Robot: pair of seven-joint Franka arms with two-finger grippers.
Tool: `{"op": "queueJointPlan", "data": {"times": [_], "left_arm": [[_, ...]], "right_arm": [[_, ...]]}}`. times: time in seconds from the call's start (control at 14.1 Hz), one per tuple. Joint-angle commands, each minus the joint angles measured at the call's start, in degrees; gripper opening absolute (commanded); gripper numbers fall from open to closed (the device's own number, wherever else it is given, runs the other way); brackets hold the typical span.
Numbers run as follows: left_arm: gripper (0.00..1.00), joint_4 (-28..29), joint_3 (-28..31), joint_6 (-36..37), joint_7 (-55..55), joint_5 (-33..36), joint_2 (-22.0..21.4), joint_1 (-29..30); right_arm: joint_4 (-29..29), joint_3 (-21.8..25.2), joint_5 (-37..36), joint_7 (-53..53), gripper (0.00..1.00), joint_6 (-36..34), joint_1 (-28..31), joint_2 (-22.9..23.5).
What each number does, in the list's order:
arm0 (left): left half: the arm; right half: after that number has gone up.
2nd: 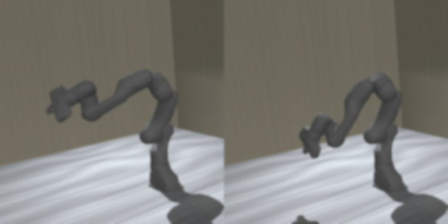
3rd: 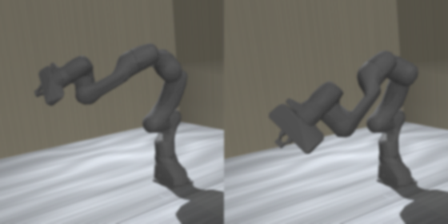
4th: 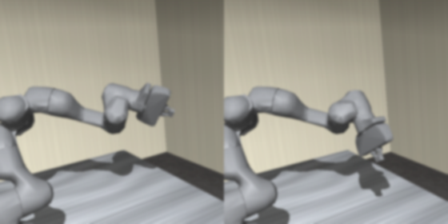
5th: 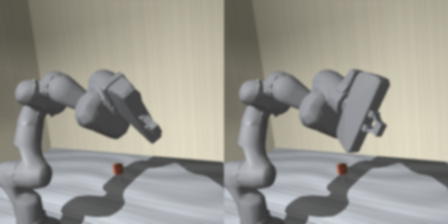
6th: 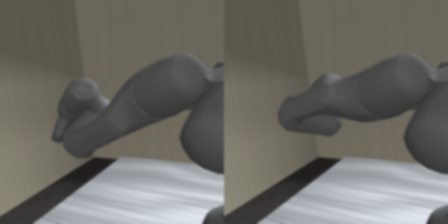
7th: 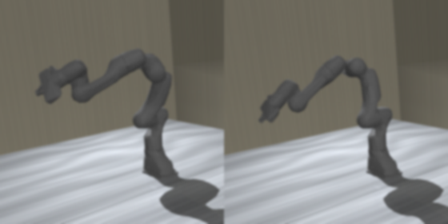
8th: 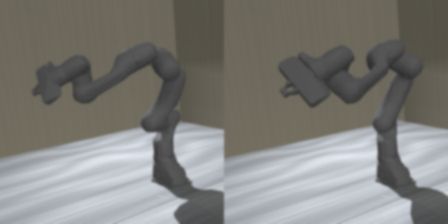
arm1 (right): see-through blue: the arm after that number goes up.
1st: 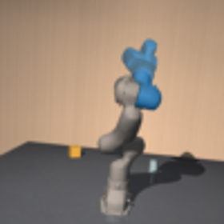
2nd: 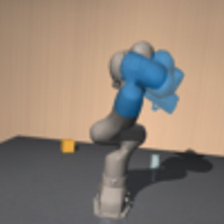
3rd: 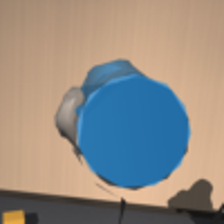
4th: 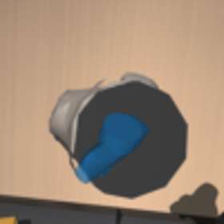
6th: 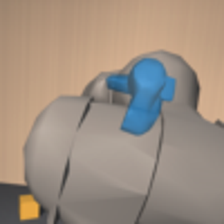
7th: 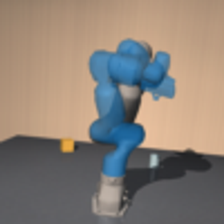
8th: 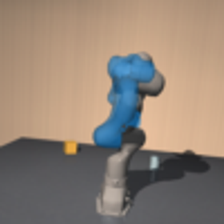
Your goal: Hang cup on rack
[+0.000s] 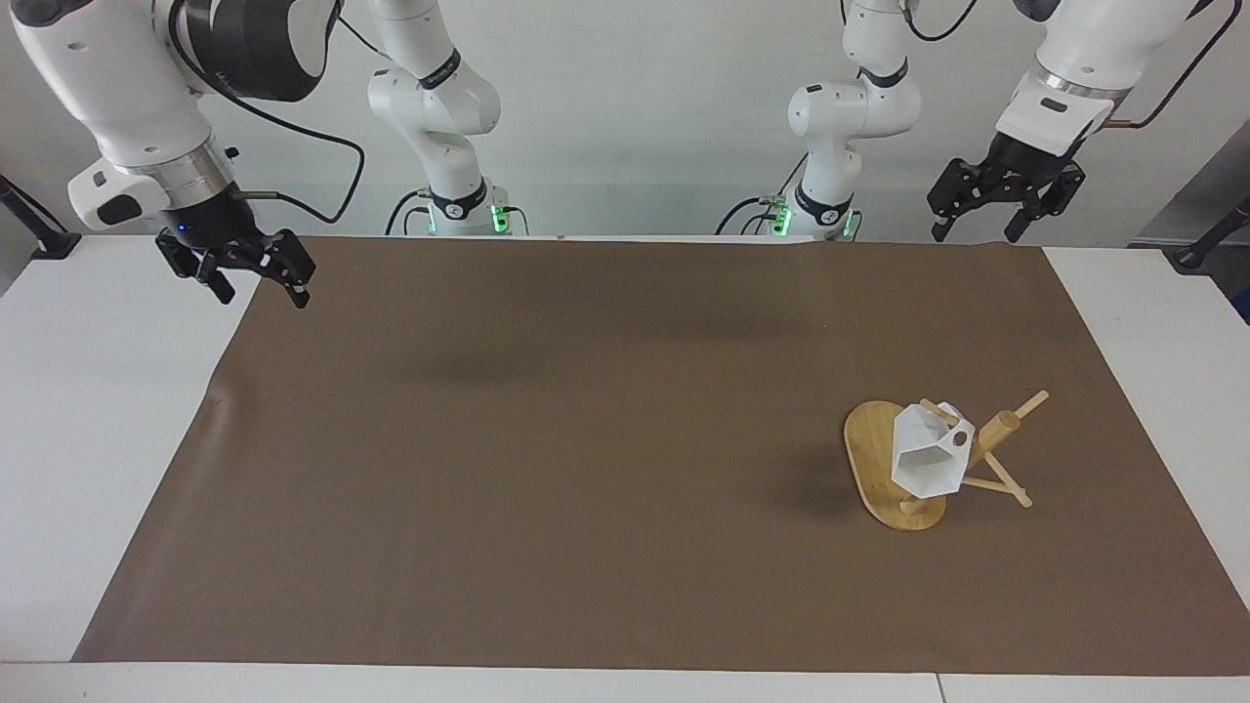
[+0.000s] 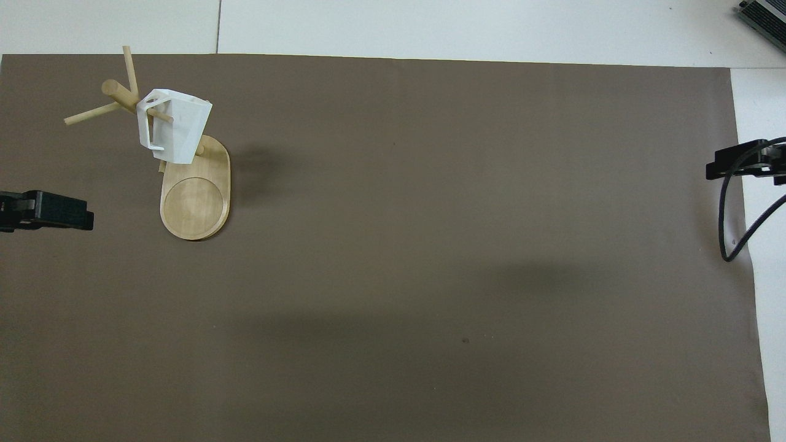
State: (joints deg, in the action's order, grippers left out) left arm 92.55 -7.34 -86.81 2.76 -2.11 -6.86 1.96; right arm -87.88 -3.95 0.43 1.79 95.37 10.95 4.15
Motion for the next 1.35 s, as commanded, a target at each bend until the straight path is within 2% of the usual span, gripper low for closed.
{"op": "queueJointPlan", "data": {"times": [0.0, 0.21, 0.43, 0.64, 1.28], "left_arm": [[1.00, -3.9, 0.2, 3.3, -0.8, 1.5, 1.7, -0.2], [1.00, -8.5, 0.2, 6.6, -1.1, 3.2, 4.7, -0.6], [1.00, -8.5, 0.6, 6.6, -1.1, 3.3, 4.6, -1.6], [1.00, -8.4, 5.7, 6.4, -1.2, 2.6, 4.1, -5.5], [1.00, -7.6, 5.8, 6.6, -1.5, 2.6, 3.9, -5.1]], "right_arm": [[-1.1, -0.4, 0.2, -0.9, 1.00, 0.3, 0.3, -0.8], [-1.0, -0.4, 0.2, -0.9, 1.00, 0.3, 0.3, -0.8], [-1.1, -0.4, 0.2, -0.9, 1.00, 0.2, 0.3, -0.8], [-1.1, -0.4, 0.2, -0.9, 1.00, 0.3, 0.3, -0.9], [-1.1, -0.4, 0.3, -0.9, 1.00, 0.2, 0.3, -0.9]]}}
